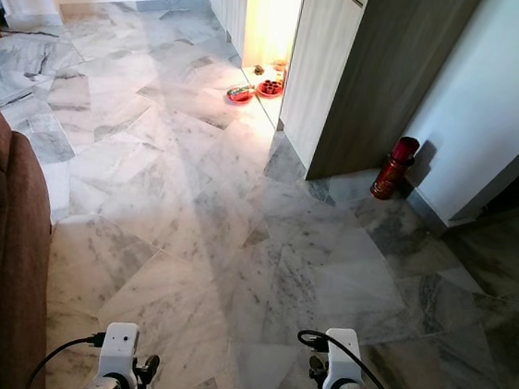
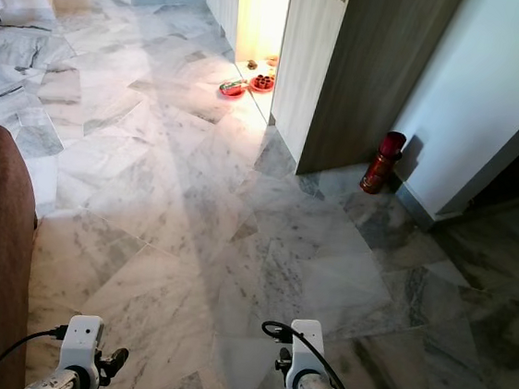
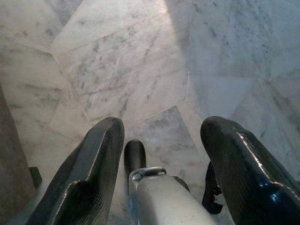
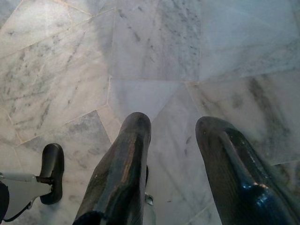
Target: Move the pillow to the sofa from floor
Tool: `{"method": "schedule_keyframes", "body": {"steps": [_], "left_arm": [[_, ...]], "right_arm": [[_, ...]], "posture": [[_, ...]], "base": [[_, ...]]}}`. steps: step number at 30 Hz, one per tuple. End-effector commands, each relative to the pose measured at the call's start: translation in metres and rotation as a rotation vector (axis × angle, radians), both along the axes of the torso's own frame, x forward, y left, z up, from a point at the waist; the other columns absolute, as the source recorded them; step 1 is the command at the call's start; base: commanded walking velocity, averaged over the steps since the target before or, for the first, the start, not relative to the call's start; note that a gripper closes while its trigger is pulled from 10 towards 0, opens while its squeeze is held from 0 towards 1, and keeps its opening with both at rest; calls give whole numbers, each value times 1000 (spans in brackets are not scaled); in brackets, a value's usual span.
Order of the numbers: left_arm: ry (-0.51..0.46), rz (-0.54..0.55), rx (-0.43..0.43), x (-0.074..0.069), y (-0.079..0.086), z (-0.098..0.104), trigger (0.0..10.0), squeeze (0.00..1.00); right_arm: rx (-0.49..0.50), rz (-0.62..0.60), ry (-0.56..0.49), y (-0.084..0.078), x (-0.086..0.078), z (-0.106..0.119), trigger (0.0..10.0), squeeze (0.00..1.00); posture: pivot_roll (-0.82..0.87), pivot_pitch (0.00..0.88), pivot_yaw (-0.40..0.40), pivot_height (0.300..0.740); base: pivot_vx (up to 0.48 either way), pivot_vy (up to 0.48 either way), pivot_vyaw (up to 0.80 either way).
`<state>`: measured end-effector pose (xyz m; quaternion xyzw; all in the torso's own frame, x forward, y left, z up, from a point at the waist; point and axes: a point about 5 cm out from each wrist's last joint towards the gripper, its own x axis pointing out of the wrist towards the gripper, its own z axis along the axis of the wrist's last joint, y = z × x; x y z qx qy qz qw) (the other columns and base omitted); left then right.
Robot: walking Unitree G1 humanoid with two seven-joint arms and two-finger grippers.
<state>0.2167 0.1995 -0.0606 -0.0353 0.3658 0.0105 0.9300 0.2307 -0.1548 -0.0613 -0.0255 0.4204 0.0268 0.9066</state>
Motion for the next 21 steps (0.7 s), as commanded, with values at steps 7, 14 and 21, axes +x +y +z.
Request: {"method": "schedule_keyframes", "body": {"steps": [7,14,21], "left_arm": [[50,-10,-8,-9,-7,-7,10000,0],[53,-13,-9,-9,-10,-8,10000,0],[62,-9,-5,-15,-5,-10,10000,0]], "right_arm": [[-5,3,14,-1,-2,-1,10000,0],[-7,3,16,-1,-2,-1,10000,0],[-10,4,18,-1,-2,-2,10000,0]], "posture": [[123,106,-56,718],[124,106,-56,718],[125,107,-55,718]], "base": [[0,0,0],[0,0,0],[0,0,0]]}}
